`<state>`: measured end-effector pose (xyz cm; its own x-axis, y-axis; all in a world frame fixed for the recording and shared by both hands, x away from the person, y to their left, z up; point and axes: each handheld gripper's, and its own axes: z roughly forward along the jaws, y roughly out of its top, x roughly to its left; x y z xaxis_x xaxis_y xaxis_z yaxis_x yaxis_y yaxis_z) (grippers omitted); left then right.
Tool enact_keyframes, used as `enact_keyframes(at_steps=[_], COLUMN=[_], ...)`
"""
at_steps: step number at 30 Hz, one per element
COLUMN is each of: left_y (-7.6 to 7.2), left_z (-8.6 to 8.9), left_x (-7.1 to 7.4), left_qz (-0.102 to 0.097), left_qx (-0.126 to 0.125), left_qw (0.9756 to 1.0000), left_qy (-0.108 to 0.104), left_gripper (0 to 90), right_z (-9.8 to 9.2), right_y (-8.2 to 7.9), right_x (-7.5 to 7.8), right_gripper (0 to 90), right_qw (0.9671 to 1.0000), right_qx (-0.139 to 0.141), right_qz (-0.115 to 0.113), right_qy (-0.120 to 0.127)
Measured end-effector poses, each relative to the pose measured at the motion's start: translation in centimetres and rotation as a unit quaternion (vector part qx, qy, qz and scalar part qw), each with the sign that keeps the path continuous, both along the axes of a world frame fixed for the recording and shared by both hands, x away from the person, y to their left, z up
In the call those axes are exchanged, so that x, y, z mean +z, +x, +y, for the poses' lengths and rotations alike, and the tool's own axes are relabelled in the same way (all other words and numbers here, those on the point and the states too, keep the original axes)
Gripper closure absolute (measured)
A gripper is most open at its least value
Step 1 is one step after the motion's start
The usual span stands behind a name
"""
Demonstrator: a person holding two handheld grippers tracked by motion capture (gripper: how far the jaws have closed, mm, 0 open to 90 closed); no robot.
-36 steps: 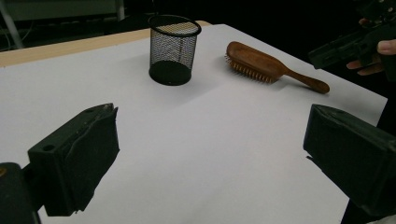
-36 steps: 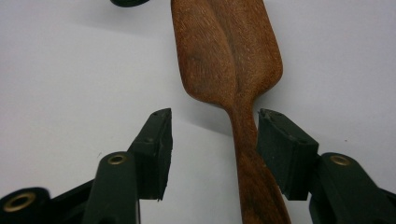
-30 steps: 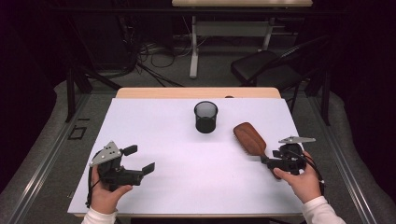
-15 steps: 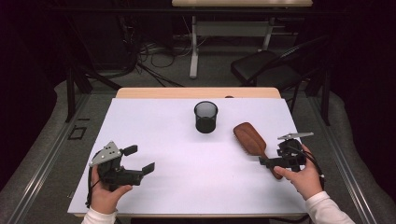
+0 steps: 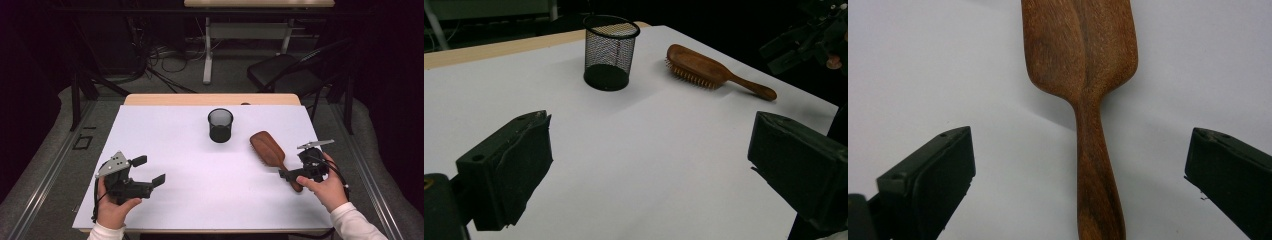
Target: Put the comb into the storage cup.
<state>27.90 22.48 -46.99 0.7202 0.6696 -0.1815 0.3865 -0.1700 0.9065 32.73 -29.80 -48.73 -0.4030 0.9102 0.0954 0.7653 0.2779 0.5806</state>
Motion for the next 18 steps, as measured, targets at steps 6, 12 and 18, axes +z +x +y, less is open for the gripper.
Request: enact_keyframes(at_steps=[6, 12, 18], left_y=[0.01, 0.02, 0.02], left_z=[0.04, 0.00, -0.02], left_x=[-0.01, -0.03, -0.04], left_qz=[-0.002, -0.001, -0.001], left_qx=[0.000, 0.001, 0.002], left_qw=[1.0000, 1.0000, 1.0000], left_qy=[0.000, 0.001, 0.002], left_gripper=[4.1, 4.1, 4.1], right_z=[0.19, 0.32, 0.54], right_y=[0.17, 0.39, 0.80], right_x=[0.17, 0.09, 0.03], right_gripper=[0.0, 0.0, 0.0], right_qw=[0.9997, 0.9996, 0.9986], right_qx=[0.004, 0.004, 0.017], right_qz=[0.003, 0.007, 0.019], right_qy=[-0.024, -0.028, -0.045])
